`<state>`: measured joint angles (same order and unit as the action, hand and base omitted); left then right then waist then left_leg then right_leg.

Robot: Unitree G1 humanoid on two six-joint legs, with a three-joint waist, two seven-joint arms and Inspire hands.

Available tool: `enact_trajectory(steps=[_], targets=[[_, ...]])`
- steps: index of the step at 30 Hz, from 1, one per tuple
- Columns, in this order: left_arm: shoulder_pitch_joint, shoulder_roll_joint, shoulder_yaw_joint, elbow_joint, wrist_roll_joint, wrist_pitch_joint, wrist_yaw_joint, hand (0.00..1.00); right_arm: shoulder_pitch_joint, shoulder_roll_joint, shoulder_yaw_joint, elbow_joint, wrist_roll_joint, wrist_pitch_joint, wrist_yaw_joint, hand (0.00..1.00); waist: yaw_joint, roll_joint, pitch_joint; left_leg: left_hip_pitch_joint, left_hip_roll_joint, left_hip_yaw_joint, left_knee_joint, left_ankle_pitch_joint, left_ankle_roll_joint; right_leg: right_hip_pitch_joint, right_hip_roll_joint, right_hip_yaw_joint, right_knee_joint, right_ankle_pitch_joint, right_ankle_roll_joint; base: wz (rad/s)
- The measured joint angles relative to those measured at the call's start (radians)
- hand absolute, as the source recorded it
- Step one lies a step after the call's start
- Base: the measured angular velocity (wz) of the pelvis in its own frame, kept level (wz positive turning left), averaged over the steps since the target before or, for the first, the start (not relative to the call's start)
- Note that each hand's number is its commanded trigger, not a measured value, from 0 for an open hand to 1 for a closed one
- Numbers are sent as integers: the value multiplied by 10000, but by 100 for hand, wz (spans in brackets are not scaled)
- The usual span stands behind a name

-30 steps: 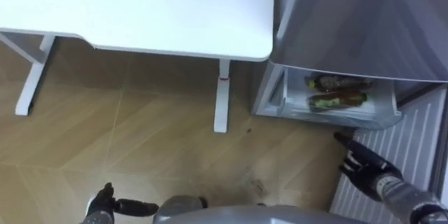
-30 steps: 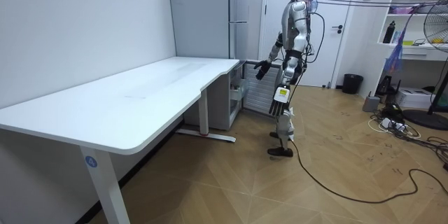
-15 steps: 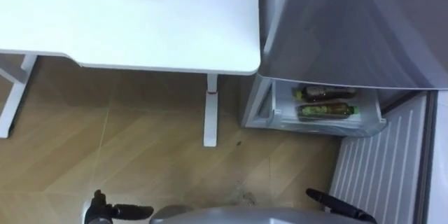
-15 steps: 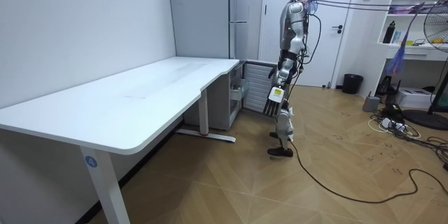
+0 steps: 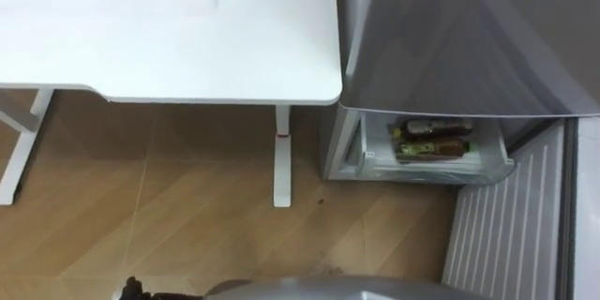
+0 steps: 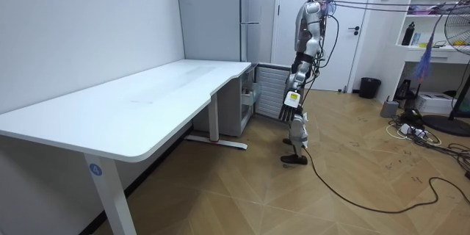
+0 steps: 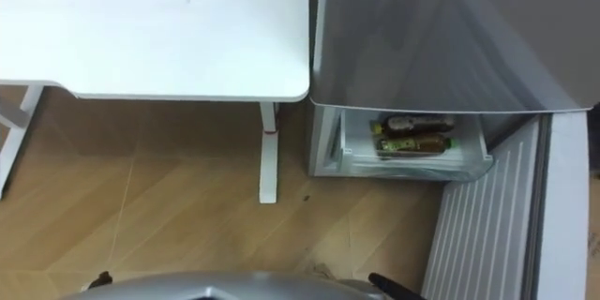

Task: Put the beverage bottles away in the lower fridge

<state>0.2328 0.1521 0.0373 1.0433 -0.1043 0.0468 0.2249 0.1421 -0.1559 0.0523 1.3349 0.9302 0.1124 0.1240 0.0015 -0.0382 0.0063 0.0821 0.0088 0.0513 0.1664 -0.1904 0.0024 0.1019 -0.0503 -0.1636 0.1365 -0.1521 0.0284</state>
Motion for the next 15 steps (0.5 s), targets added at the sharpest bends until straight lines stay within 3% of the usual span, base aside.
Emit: enact_trajectory(steps=[15], targets=[[-286,-115,-38,66,771,163,-206,0,-15,5,-786,-490,-1719,48,-611,0,-343,112,-37,-59,39,265,-118,-26,7,-230,27,273,150,-17,0,-4]])
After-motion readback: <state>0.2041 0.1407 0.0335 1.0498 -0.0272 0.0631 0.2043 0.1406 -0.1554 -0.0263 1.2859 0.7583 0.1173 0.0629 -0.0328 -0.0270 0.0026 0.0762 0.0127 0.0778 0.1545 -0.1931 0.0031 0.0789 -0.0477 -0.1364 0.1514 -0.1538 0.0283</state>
